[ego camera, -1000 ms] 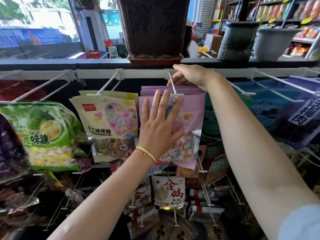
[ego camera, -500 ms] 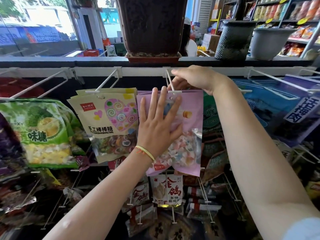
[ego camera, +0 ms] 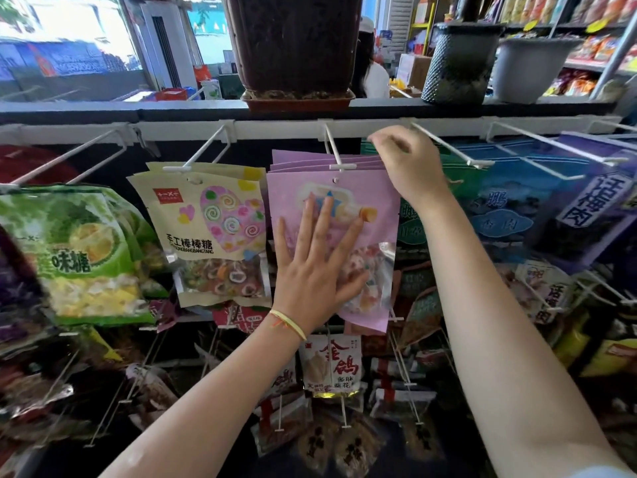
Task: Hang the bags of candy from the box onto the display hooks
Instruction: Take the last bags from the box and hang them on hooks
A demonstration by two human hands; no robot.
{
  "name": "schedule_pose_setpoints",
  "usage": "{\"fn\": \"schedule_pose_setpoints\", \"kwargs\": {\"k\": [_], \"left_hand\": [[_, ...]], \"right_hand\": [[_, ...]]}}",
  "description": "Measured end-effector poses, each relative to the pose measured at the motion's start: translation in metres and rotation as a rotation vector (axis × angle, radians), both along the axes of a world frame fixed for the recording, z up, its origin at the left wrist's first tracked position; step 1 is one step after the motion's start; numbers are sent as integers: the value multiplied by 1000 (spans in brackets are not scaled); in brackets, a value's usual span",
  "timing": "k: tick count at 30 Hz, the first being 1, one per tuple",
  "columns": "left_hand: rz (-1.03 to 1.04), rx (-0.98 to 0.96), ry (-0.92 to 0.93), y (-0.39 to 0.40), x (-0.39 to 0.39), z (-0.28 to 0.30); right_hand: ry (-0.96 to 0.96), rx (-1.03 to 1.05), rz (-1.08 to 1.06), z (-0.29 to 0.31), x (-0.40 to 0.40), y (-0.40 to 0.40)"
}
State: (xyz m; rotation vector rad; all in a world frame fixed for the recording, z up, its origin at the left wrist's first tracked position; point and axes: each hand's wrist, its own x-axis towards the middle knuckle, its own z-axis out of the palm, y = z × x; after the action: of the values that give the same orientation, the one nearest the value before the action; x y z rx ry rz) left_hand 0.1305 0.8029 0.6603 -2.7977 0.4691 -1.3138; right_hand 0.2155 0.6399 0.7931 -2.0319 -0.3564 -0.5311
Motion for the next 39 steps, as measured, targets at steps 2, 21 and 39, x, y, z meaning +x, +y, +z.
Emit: {"fn": "schedule_pose_setpoints", "kwargs": {"k": [2,21,39], "left_hand": [[8,0,0,0,-2,-9],[-41,-1181,426,19,-49,-43],[-114,-1384,922,57,-39,-66]], "right_hand": [[-140,156,-92,-18,-19,2],[298,395,-51,-160,-94,8],[546,242,-7,-196,-105,-18]]}}
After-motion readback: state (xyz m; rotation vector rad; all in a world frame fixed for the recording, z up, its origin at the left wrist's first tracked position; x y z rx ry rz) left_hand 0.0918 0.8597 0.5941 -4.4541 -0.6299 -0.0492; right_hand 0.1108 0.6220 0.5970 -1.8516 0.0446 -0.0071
